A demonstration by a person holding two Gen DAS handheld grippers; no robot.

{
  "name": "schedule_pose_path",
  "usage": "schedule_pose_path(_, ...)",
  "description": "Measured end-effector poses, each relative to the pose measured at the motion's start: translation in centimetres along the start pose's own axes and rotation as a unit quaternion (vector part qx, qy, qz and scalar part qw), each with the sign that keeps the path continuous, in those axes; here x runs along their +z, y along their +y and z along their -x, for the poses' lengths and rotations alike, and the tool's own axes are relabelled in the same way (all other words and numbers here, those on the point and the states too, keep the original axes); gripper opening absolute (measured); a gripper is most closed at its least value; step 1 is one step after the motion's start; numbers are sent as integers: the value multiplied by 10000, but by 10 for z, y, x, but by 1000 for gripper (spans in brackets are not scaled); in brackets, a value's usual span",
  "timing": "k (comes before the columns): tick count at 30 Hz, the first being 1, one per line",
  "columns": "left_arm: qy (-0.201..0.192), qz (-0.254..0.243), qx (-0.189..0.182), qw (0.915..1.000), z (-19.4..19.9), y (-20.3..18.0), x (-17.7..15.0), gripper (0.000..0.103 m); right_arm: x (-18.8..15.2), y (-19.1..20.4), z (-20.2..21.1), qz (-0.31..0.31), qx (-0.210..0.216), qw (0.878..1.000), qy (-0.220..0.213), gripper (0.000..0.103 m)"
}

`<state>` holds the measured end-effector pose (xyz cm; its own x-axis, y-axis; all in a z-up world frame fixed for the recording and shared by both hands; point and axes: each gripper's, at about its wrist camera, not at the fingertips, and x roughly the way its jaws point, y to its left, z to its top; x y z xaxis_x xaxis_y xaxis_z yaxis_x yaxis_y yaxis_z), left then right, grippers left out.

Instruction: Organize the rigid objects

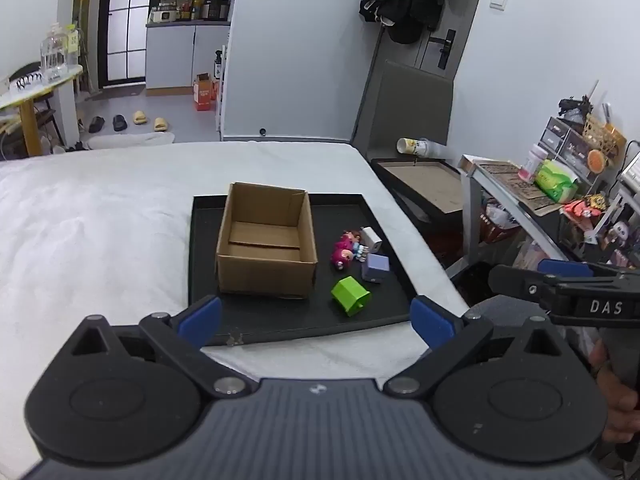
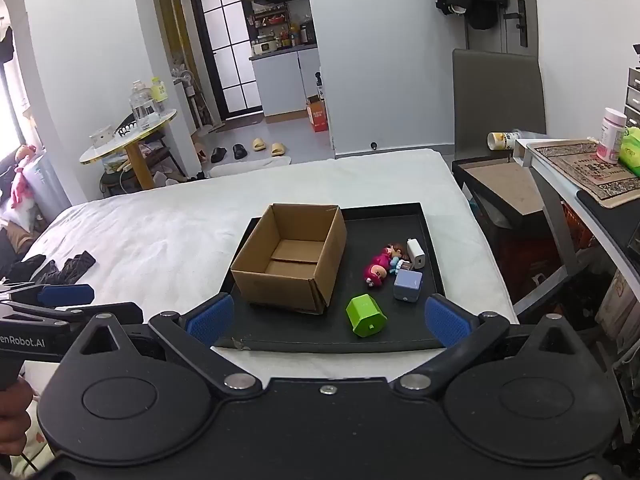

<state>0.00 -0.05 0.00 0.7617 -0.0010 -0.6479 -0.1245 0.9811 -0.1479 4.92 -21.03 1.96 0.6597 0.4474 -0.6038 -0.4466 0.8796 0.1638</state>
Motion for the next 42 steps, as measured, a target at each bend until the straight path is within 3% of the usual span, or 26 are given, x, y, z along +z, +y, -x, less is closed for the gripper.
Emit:
schedule_pose_path(1,-4,158,-131,9998,0,2,0,100,0,0,0,2,4,10000,1,103)
schedule_pose_path(12,-26,129,-92,9999,7,-9,4,100,1,0,1,51,-31,10000,-63,103)
schedule_pose_path(42,-41,186,-98,9998,6,8,6,100,2,2,3,60,-5,9999,-91,103)
